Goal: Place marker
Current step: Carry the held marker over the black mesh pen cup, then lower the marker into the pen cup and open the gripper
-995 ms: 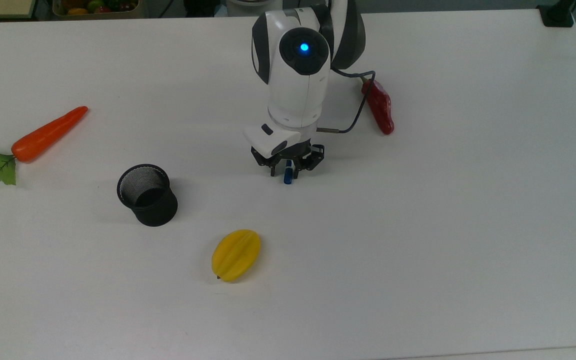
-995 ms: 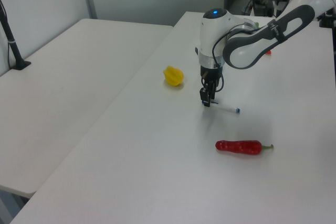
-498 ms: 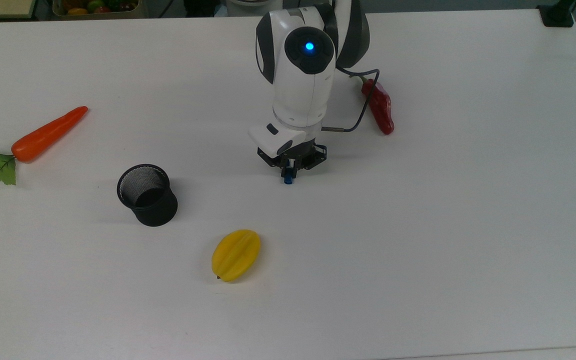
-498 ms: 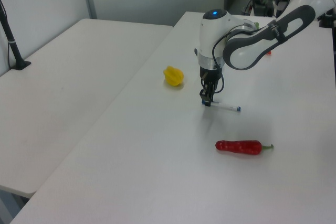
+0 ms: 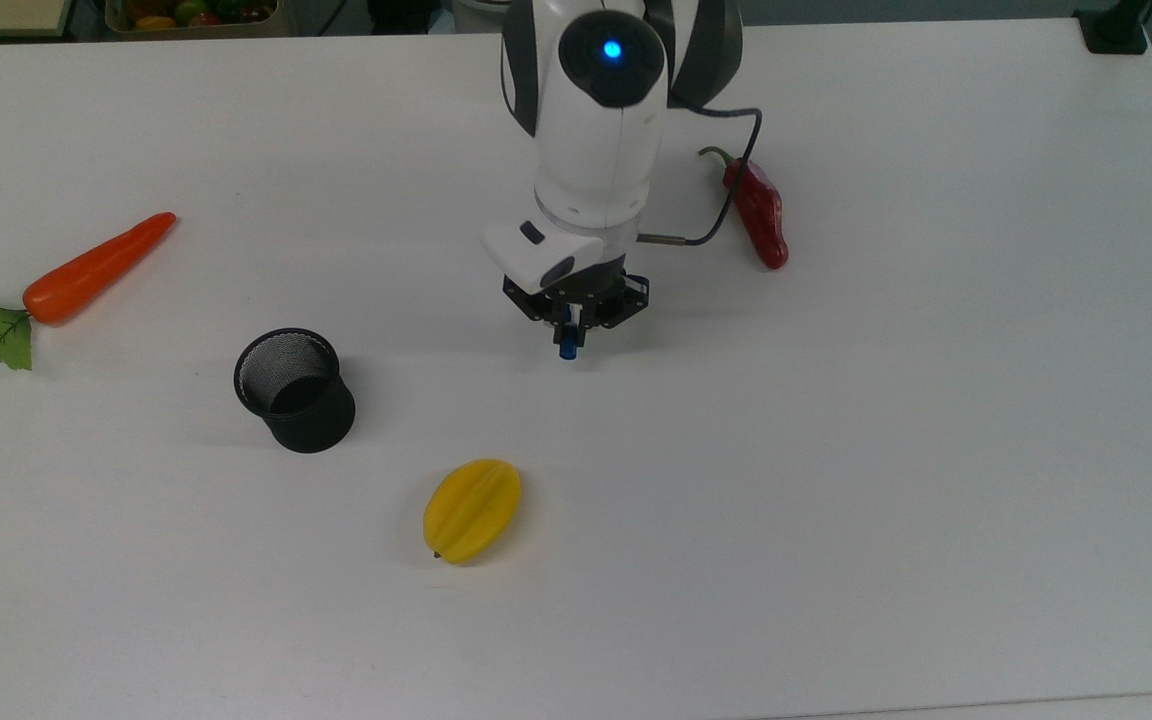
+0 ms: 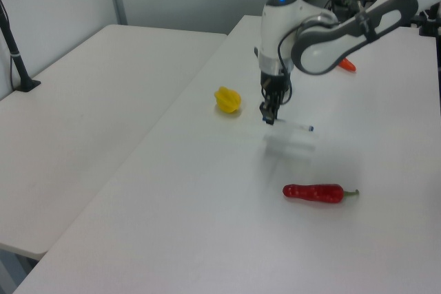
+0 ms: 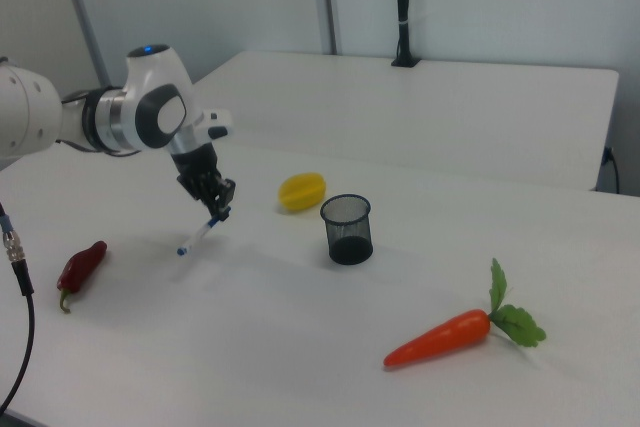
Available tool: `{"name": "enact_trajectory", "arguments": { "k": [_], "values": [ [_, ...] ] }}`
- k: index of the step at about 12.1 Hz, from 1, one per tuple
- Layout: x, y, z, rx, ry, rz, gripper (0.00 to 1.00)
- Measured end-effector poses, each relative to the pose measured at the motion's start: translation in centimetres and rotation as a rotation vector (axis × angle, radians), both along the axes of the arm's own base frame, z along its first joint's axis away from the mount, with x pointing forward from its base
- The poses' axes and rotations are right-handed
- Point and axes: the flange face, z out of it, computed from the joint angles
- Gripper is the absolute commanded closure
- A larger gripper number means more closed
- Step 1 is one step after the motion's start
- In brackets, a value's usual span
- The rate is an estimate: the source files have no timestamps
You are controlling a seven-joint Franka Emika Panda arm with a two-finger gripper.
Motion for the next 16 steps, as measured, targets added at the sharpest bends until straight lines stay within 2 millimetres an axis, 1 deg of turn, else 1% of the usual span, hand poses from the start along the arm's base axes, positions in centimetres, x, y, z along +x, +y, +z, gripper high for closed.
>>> {"name": "enact_trajectory", "arguments": {
  "k": [1,2,4,5,7,8,10,11,12,13,14,15,16],
  "values": [
    [0.5,-1.1,2.2,0.003,-0.022,-0.02,0.84],
    [1.0,-2.7,4.3,0.006,-0.05,-0.045,0.84],
    [1.5,-5.7,7.4,0.012,-0.096,-0.09,0.84],
    [1.6,-8.4,9.5,0.011,-0.129,-0.124,0.84],
    [1.7,-12.2,12.4,-0.01,-0.198,-0.163,0.84],
    [2.1,-13.7,13.4,-0.01,-0.262,-0.174,0.84],
    [2.9,-16.4,14.4,-0.01,-0.372,-0.195,0.84],
    [3.2,-17.4,14.6,-0.01,-0.408,-0.203,0.84],
    [3.5,-18.8,14.8,-0.009,-0.461,-0.215,0.83],
    [3.9,-20.1,14.5,-0.009,-0.501,-0.226,0.83],
    [4.2,-20.9,14.1,-0.01,-0.525,-0.232,0.83],
    [4.6,-22.2,13.1,-0.016,-0.555,-0.237,0.83],
    [4.9,-22.9,12.3,-0.021,-0.569,-0.239,0.83]
  ]
}}
